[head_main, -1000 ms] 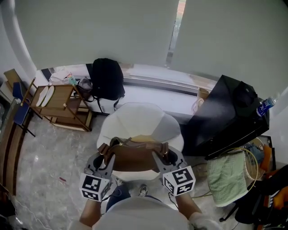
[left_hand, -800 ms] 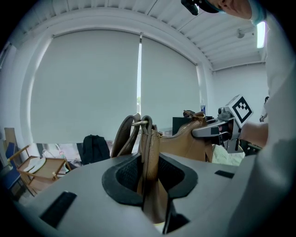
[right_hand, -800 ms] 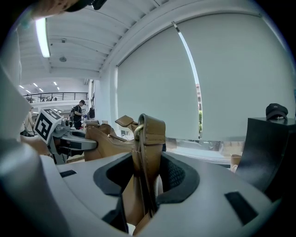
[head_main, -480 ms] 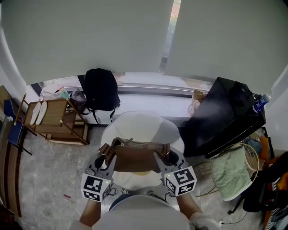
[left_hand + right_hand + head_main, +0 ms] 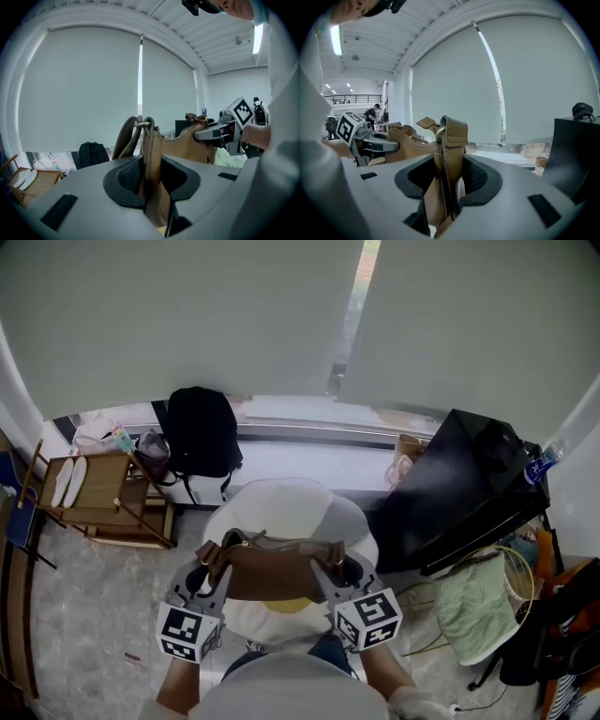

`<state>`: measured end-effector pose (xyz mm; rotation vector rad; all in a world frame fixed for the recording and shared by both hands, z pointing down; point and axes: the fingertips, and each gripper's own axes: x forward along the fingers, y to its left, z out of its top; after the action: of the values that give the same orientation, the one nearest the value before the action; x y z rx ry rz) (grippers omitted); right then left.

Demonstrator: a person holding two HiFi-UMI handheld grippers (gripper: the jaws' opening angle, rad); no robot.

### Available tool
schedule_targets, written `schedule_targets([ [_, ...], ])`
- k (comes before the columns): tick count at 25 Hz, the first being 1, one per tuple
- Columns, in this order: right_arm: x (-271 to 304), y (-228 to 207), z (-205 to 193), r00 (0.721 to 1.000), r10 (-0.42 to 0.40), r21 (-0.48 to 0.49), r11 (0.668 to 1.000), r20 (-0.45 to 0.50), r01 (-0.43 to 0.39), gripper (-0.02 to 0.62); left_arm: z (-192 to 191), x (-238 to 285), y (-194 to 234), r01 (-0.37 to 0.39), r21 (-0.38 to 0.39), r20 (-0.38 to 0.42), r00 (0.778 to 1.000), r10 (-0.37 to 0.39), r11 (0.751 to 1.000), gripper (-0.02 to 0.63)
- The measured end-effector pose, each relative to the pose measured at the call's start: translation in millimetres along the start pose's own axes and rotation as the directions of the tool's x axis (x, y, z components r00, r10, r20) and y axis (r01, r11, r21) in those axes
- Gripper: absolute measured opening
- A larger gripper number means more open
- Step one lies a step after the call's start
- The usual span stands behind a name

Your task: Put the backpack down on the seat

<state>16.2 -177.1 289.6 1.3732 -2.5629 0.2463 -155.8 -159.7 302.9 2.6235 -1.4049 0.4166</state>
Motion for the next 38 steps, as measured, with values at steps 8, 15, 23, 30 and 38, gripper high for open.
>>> schedule_targets([
  [8,6,-59,2,0.996,0.082,-0.044,0.996,-0.027,-0.083,0.176,3,48,-23,-0.092,-0.056,0.009,0.996,0.093,0.994,0.103],
  [15,23,-92,-14,0.99,0.121,-0.022,0.992,-0.071,-0.123,0.176,0,81,-32,-0.127,-0.084,-0.015,0.992,0.126,0.988,0.103],
  [23,58,-103,-39,0.982,0.146,-0.004,0.989,-0.117,-0.147,0.176,-28,105,-17,-0.139,-0.112,-0.072,0.989,0.132,0.984,0.103],
  [30,86,-107,-67,0.978,0.151,0.029,0.989,-0.142,-0.148,0.176,-54,126,2,-0.137,-0.111,-0.104,0.987,0.126,0.984,0.103],
  [38,113,-122,-99,0.978,0.133,0.044,0.991,-0.162,-0.127,0.175,-86,156,13,-0.11,-0.112,-0.137,0.986,0.094,0.988,0.103],
])
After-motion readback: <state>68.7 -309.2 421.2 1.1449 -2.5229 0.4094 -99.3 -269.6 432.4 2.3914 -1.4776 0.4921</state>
